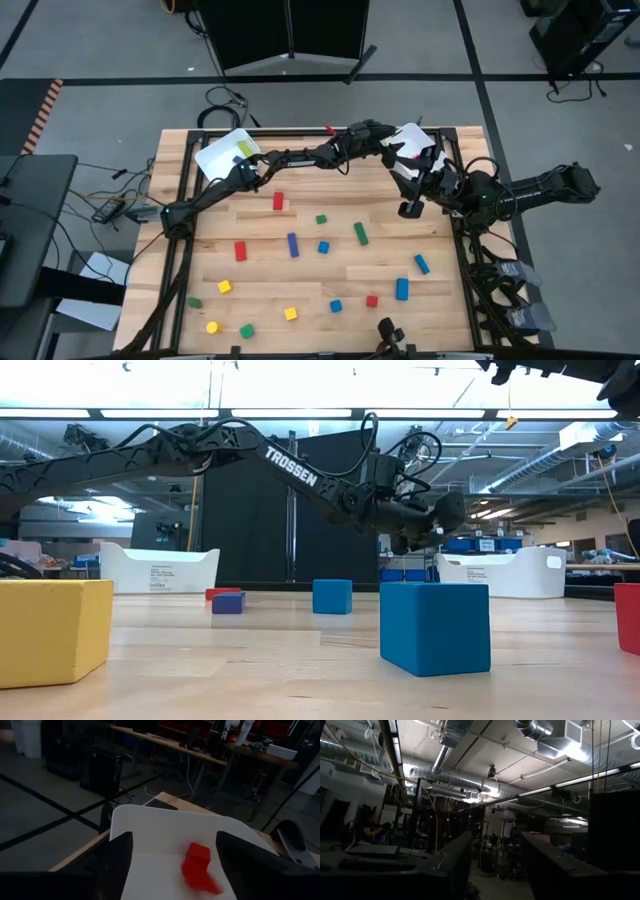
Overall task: Sort blocks by size
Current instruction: Put the large green block into the left white bin
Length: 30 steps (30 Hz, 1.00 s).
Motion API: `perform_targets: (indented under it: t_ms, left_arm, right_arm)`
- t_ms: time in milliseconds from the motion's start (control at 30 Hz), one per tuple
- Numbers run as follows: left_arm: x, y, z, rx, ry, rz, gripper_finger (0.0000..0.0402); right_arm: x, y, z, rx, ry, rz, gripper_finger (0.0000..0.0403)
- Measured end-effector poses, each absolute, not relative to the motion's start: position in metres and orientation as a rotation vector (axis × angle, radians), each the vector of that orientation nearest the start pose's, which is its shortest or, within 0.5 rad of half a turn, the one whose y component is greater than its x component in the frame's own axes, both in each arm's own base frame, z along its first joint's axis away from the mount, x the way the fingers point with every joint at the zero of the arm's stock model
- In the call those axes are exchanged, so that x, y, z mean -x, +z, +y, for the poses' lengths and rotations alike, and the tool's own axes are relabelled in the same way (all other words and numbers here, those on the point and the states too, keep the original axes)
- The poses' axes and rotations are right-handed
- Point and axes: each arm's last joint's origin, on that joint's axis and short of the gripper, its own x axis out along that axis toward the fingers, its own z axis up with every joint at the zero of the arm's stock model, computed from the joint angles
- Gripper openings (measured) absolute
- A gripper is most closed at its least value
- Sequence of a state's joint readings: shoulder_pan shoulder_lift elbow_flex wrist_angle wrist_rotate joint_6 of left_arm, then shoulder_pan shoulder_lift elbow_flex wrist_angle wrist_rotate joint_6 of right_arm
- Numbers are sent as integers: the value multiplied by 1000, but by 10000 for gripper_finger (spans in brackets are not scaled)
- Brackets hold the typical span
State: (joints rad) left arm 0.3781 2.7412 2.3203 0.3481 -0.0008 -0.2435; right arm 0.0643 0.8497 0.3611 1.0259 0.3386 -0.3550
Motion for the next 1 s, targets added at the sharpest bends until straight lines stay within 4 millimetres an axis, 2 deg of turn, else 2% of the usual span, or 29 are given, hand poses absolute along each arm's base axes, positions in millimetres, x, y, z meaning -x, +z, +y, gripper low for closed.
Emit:
perform_targets:
  t_ms: [133,267,367,500,533,700,867,1000]
  left_arm:
    - [-561,167,230,281,321,17,286]
    - [-547,209,241,271,301,31,248]
    - [-537,227,248,275,280,84,182]
    - [-530,231,249,273,225,177,46]
    - [-529,237,247,262,207,183,23]
    - [-516,275,237,182,247,226,5]
    - [-495,281,227,124,300,324,3]
    - [-455,290,208,109,298,257,2]
  right_arm:
    - [-173,287,2,236,-355,-463,177]
    - [-173,287,3,239,-345,-455,177]
    - [-173,287,5,247,-337,-455,177]
    - [-173,286,5,259,-338,-448,177]
    - [-173,286,5,260,-338,-443,177]
    - [-174,284,5,265,-342,-424,177]
    - [-175,284,5,265,-344,-418,177]
    - [-175,283,5,267,-343,-408,177]
